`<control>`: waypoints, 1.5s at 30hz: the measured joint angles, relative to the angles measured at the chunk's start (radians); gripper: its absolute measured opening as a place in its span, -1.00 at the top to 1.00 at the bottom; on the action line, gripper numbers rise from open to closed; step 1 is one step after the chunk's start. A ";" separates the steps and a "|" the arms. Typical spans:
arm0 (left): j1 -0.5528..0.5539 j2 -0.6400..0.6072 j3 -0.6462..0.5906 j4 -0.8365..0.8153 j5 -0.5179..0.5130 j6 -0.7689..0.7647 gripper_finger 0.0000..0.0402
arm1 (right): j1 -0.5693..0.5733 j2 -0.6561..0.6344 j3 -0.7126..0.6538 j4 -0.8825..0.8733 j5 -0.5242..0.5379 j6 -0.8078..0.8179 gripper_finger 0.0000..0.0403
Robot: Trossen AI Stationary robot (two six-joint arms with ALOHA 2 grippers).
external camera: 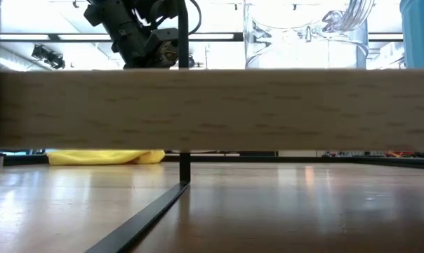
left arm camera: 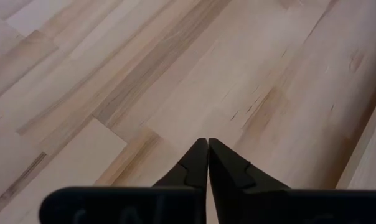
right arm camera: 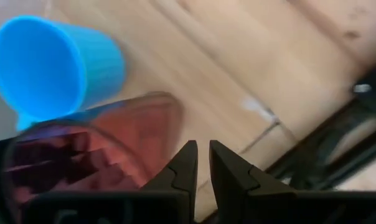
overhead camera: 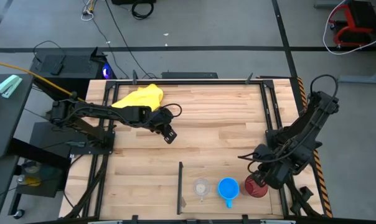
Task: Stack small to large cups/mugs on shelf
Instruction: Put the red cup on the shelf
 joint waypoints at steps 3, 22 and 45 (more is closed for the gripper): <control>0.000 0.000 0.000 0.008 0.000 -0.001 0.88 | -0.007 -0.020 0.000 -0.069 0.008 0.010 0.76; -0.256 0.058 0.190 0.553 0.345 0.079 0.90 | 0.096 -0.111 0.000 -0.118 0.187 0.144 0.77; -0.292 0.728 0.992 0.316 0.595 0.131 0.94 | 0.313 -0.095 0.000 -0.125 0.352 0.259 0.83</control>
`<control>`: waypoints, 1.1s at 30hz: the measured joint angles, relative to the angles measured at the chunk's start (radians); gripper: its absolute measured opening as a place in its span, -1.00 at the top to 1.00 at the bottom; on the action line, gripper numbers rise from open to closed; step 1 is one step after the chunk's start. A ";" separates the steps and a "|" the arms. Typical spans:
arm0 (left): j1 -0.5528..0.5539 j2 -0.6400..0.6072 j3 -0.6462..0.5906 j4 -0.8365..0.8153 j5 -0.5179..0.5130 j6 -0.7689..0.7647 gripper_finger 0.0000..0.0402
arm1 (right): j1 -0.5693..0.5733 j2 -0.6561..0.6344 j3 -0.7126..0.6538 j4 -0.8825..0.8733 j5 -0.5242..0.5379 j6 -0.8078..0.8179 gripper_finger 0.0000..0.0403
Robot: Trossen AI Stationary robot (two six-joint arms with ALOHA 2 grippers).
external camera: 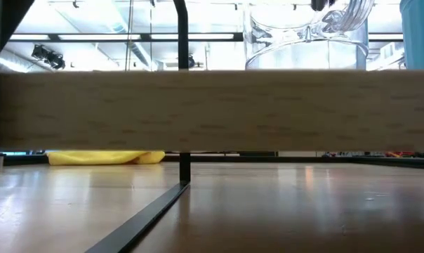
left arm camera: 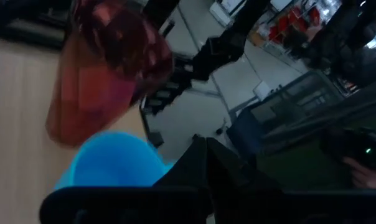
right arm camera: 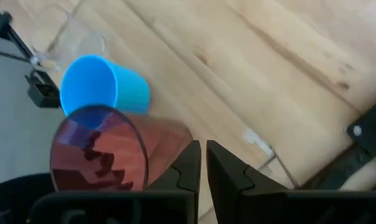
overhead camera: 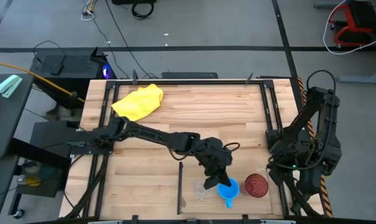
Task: Stack small to large cups/mugs on shelf
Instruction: Put the red cup on the shelf
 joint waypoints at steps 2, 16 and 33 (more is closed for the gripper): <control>0.000 0.031 0.040 -0.001 0.002 -0.006 0.95 | 0.008 0.000 0.000 -0.012 0.035 0.008 0.86; 0.014 0.067 0.071 0.023 -0.102 -0.080 0.96 | 0.021 -0.027 0.001 -0.066 0.261 0.025 0.98; 0.103 0.056 0.070 -0.221 -0.109 -0.020 0.93 | -0.167 -0.018 0.001 0.296 0.067 -0.440 0.99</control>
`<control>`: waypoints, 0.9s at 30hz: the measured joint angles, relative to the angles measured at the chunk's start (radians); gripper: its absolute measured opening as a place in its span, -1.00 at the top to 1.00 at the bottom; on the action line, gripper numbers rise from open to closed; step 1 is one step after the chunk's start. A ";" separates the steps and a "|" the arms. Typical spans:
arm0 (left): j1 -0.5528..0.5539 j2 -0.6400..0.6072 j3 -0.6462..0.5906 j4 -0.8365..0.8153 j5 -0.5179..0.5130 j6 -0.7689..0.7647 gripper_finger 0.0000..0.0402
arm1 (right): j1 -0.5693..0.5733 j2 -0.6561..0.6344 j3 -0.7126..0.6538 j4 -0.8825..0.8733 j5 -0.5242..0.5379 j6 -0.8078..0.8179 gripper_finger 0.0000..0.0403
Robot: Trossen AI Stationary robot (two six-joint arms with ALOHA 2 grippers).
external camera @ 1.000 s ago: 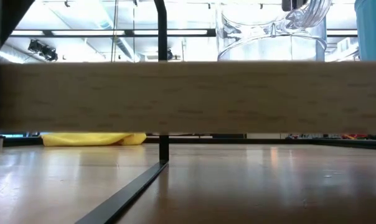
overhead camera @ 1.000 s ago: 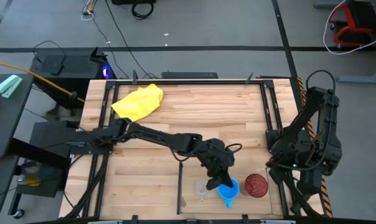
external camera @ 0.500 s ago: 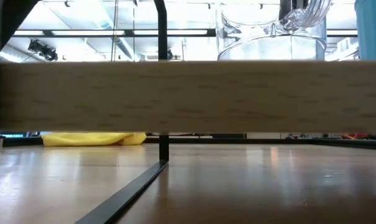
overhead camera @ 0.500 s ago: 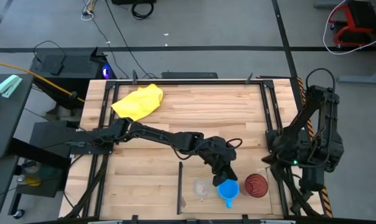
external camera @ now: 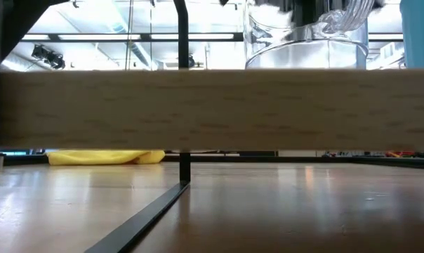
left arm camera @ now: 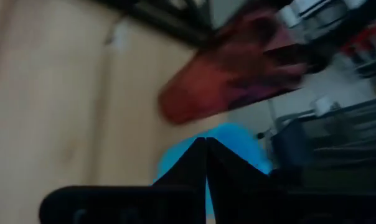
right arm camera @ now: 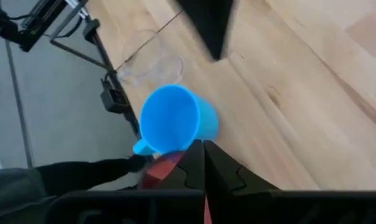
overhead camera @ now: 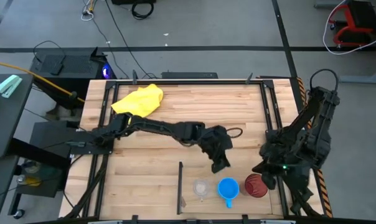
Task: Stack small to large cups/mugs on shelf
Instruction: Put the red cup on the shelf
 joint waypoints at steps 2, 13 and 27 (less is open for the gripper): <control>0.023 -0.011 0.000 -0.103 -0.001 0.019 0.95 | -0.034 0.005 0.000 0.032 -0.034 -0.054 0.99; 0.141 -0.052 0.000 -0.474 -0.013 0.183 0.89 | -0.131 0.086 0.000 0.109 -0.205 -0.209 0.99; 0.231 -0.060 0.000 -0.588 -0.026 0.231 0.89 | -0.218 0.199 0.000 0.226 -0.306 -0.336 0.99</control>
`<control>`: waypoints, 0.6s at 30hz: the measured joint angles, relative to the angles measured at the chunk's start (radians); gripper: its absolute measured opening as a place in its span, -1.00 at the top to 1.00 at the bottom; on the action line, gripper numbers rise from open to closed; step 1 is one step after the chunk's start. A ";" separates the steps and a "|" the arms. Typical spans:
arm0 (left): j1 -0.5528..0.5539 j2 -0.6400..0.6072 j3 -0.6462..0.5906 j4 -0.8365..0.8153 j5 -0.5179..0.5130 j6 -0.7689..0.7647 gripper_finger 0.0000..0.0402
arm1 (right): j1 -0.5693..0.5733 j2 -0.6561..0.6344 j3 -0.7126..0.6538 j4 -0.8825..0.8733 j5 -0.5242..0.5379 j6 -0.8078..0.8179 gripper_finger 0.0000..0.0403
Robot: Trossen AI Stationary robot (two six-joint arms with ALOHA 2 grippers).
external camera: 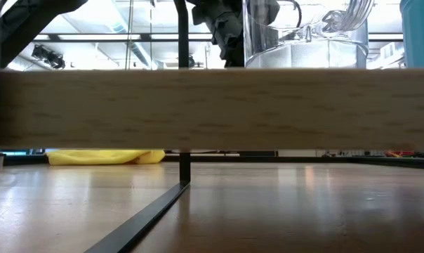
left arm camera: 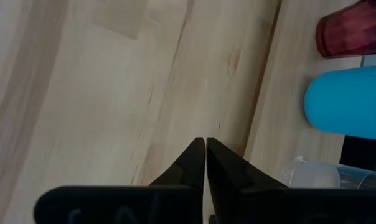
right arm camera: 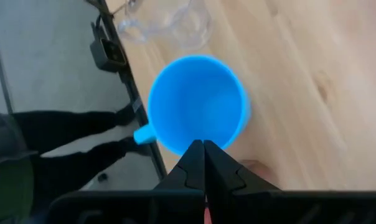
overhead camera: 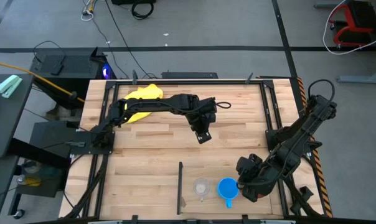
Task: Stack small to large cups/mugs on shelf
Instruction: Put the red cup on the shelf, then return to Home Position
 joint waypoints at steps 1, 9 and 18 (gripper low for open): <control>0.000 0.000 0.000 -0.002 0.000 0.004 0.88 | 0.004 0.003 0.000 0.002 -0.007 0.002 0.99; -0.001 0.000 0.000 -0.020 0.000 0.025 0.95 | 0.023 -0.003 0.000 -0.041 -0.014 0.063 0.99; -0.004 0.000 0.000 -0.021 -0.013 0.025 0.87 | 0.042 -0.024 0.002 -0.094 0.044 0.075 0.99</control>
